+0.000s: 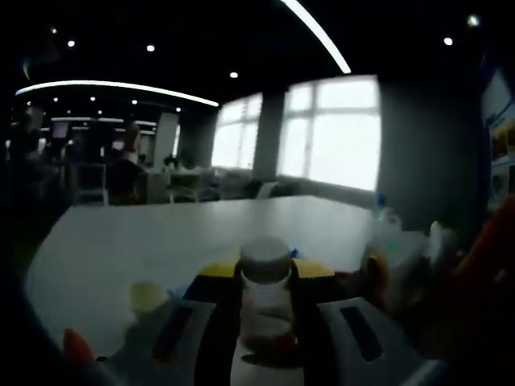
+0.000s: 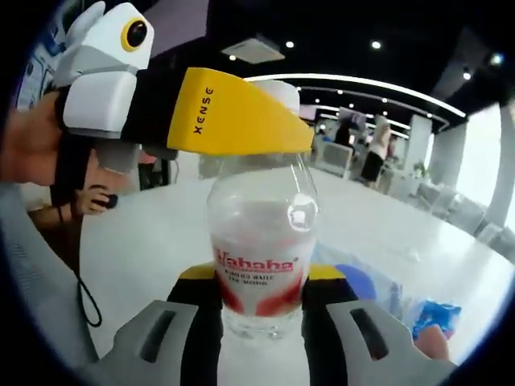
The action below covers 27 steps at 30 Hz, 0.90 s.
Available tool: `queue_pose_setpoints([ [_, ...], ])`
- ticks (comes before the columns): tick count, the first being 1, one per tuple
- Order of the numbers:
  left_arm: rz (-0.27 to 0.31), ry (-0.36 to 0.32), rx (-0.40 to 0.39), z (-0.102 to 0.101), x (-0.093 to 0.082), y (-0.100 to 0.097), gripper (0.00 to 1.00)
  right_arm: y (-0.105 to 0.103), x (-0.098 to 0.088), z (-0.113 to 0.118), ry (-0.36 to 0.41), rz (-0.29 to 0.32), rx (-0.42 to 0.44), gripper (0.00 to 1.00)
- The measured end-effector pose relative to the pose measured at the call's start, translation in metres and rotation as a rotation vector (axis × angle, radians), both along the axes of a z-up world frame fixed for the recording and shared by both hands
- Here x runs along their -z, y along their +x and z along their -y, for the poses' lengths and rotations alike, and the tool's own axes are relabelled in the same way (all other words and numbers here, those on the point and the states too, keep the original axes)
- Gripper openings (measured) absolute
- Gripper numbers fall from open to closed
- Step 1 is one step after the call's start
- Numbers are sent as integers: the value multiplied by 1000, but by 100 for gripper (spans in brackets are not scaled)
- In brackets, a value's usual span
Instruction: Arrange the tabletop items into an orderly group along one side of the table until the central work area is clear of visible clutter.
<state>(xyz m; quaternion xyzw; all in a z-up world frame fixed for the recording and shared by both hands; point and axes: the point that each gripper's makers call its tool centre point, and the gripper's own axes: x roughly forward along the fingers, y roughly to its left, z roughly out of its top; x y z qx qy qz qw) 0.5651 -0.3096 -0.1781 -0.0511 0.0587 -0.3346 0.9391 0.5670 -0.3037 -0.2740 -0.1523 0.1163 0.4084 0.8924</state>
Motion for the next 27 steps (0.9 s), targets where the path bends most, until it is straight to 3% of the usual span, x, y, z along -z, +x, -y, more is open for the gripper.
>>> queue_pose_setpoints([
  [6, -1, -40, 77, 2, -11, -8, 21, -9, -9, -3, 56, -27, -55, 36],
  [14, 31, 42, 276, 7, -15, -28, 28, -30, -29, -10, 142, -65, -173, 36],
  [17, 45, 35, 350, 6, -18, -40, 33, -40, -36, -12, 154, -72, -235, 36],
  [19, 50, 12, 430, 8, -25, -51, 35, -54, -40, -16, 182, -119, -307, 36],
  [27, 39, 47, 667, 6, -40, -90, 42, -92, -60, -21, 154, -126, -529, 36],
])
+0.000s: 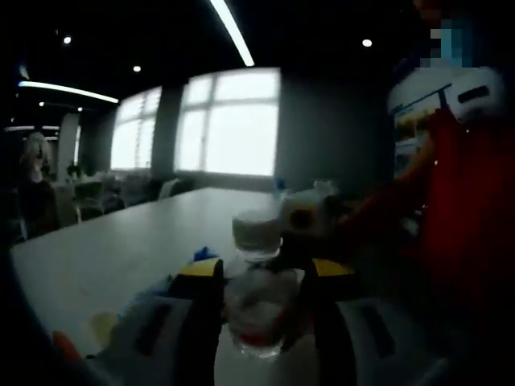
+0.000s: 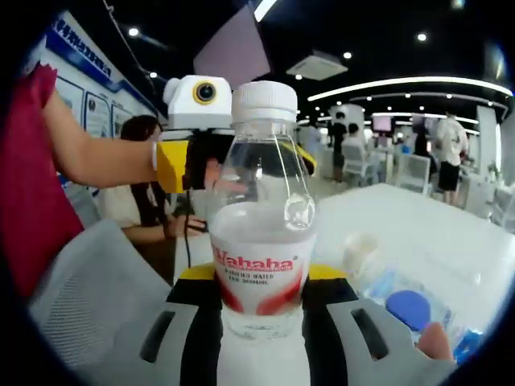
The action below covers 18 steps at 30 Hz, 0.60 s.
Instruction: Arrange the tabletop items into an orderly group along one side of the table until the central work area is clear of visible clutter.
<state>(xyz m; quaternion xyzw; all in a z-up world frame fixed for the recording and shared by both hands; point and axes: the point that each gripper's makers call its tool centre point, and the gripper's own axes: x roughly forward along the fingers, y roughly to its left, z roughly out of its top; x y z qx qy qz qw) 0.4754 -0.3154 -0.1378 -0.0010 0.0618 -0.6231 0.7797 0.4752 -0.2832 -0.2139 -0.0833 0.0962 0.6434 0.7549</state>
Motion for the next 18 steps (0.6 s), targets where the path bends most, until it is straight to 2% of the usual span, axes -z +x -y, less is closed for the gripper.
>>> queue_pose_setpoints([
  [1, 12, 0, 12, 0, -2, -3, 43, -9, -6, -1, 13, -23, -41, 36],
  [2, -3, 5, 54, 2, -3, -12, 45, -11, -11, -2, 22, -21, -52, 36],
  [4, 13, 9, 52, 1, -5, -12, 47, -25, -20, -3, 23, -40, -126, 37],
  [6, -1, -2, 85, 4, -8, -19, 48, -37, -31, -5, 34, -46, -188, 37],
  [9, -5, -59, 116, 7, -20, -27, 46, -47, -41, -7, 25, -35, -237, 37],
  [11, 16, -46, 124, 11, -23, -33, 45, -47, -46, -8, 30, -29, -238, 37],
  [15, 19, -19, 139, 14, -20, -37, 43, -48, -51, -10, 36, -36, -258, 37],
  [18, 22, -35, 132, 12, -22, -36, 40, -48, -52, -10, 37, -36, -261, 37],
])
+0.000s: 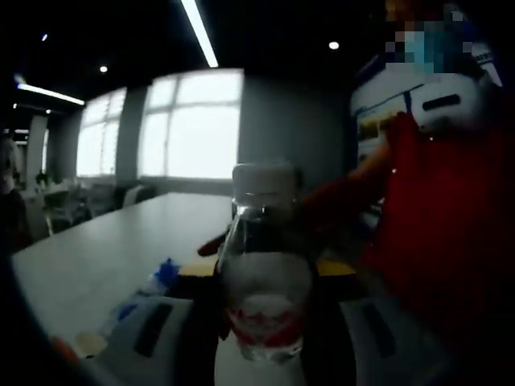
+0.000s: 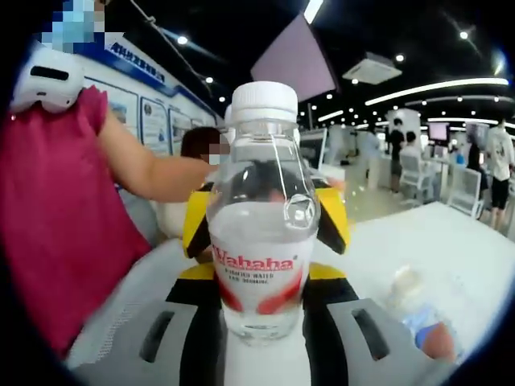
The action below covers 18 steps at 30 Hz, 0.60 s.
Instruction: Arrange the tabletop items into an orderly group along one side of the table until the central work area is clear of visible clutter.
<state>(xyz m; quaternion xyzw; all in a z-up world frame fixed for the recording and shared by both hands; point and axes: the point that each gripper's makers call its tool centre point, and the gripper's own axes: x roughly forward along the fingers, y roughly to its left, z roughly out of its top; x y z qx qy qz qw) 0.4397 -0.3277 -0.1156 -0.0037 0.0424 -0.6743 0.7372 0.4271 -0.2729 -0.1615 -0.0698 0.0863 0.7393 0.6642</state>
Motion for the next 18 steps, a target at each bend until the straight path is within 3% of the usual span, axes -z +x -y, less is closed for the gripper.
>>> queue_pose_setpoints([
  [12, -11, 1, -48, 3, -1, 12, 37, 11, 0, 1, -20, -12, 21, 40],
  [18, -1, 8, -108, 5, 2, 25, 37, 27, 1, 2, 0, -36, 103, 42],
])
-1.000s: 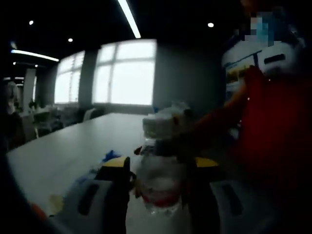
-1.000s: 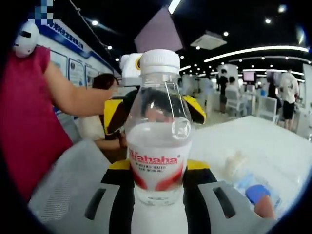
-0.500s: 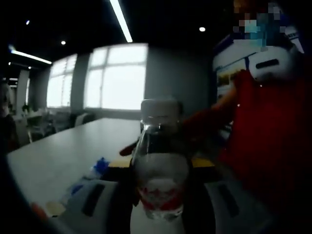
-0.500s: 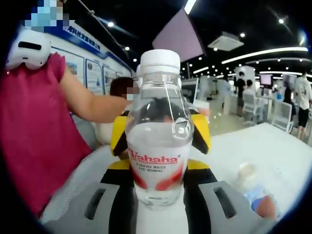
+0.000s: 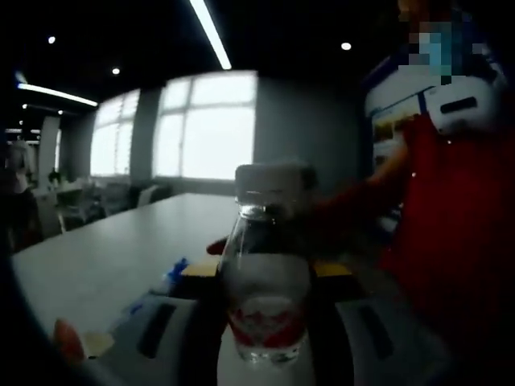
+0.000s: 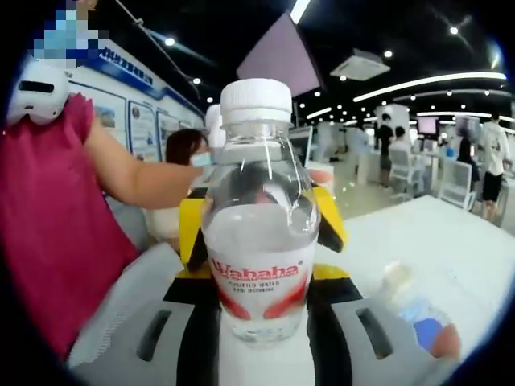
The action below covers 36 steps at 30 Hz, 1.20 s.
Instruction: Arrange the tabletop items into an orderly group along one side of the table until the central work area is clear of visible clutter.
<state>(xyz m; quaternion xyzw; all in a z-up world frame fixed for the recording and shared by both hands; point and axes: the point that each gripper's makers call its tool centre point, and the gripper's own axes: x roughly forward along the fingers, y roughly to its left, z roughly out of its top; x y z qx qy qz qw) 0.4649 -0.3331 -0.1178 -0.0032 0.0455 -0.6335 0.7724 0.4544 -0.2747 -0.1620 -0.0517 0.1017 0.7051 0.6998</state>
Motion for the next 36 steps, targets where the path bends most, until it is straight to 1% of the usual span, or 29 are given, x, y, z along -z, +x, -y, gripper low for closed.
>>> queue_pose_setpoints([
  [1, -1, 1, -10, 0, 1, 2, 37, 1, 0, 0, 2, -1, 5, 43],
  [2, -11, 6, -33, 1, 3, 7, 37, 4, 1, 0, 3, -3, 25, 45],
  [3, -11, 8, -38, 1, 3, 8, 37, 5, 1, 0, 6, -4, 29, 48],
  [4, -23, 11, -74, 0, 6, 14, 37, 9, 3, 0, 8, 0, 61, 50],
  [6, -25, 6, -115, -3, 8, 22, 37, 13, 6, 0, 5, 17, 83, 55],
  [7, -33, -13, -161, -6, 7, 30, 37, 18, 7, 1, 3, 33, 119, 57],
  [8, -33, -18, -184, -7, 7, 34, 37, 26, 9, 3, -7, 60, 166, 60],
  [9, -31, -22, -223, -10, 7, 40, 37, 31, 15, 4, -33, 90, 198, 62],
  [10, -27, -20, -251, -11, 7, 45, 37, 36, 18, 5, -48, 98, 231, 62],
  [11, -26, -19, -295, -13, 7, 51, 37, 45, 20, 7, -51, 116, 297, 61],
  [12, -23, -22, -317, -13, 6, 54, 37, 49, 22, 8, -59, 120, 325, 61],
  [13, -23, -27, -335, -13, 5, 57, 37, 59, 21, 11, -66, 154, 401, 61],
  [14, -33, -34, -384, -15, 5, 63, 37, 65, 19, 13, -69, 185, 443, 61],
  [15, -36, -40, -425, -16, 3, 68, 37, 68, 17, 12, -58, 203, 475, 62],
  [16, -35, -44, -454, -17, 2, 72, 37, 73, 17, 15, -68, 211, 518, 61],
  [17, -45, -43, -493, -19, 3, 76, 37, 76, 15, 14, -58, 223, 546, 61],
  [18, -33, -42, -505, -18, 2, 78, 38, 77, 15, 13, -59, 232, 562, 61],
  [19, -12, -32, -535, -18, 1, 81, 38, 82, 15, 17, -70, 248, 604, 61],
  [20, -1, -17, -573, -18, 1, 84, 38, 85, 12, 17, -57, 266, 630, 61],
  [21, -1, -20, -600, -18, 1, 86, 38, 86, 10, 17, -48, 267, 641, 59],
  [22, -7, -20, -628, -18, 1, 88, 38, 89, 6, 18, -29, 260, 673, 58],
  [24, -1, -38, -643, -15, -3, 88, 38, 93, -1, 18, -6, 268, 694, 57],
  [26, 2, -44, -649, -12, -4, 88, 38, 95, -2, 17, 2, 247, 705, 56],
  [27, 1, -42, -653, -9, -4, 88, 38, 96, -3, 16, 16, 224, 709, 54],
  [28, 4, -41, -659, -8, -4, 88, 38, 97, -3, 16, 18, 215, 710, 53],
  [30, 14, -31, -662, -5, -3, 88, 38, 97, -4, 16, 21, 220, 717, 52],
  [36, 6, -43, -686, -7, -5, 88, 38, 99, -3, 20, 1, 232, 728, 47],
])
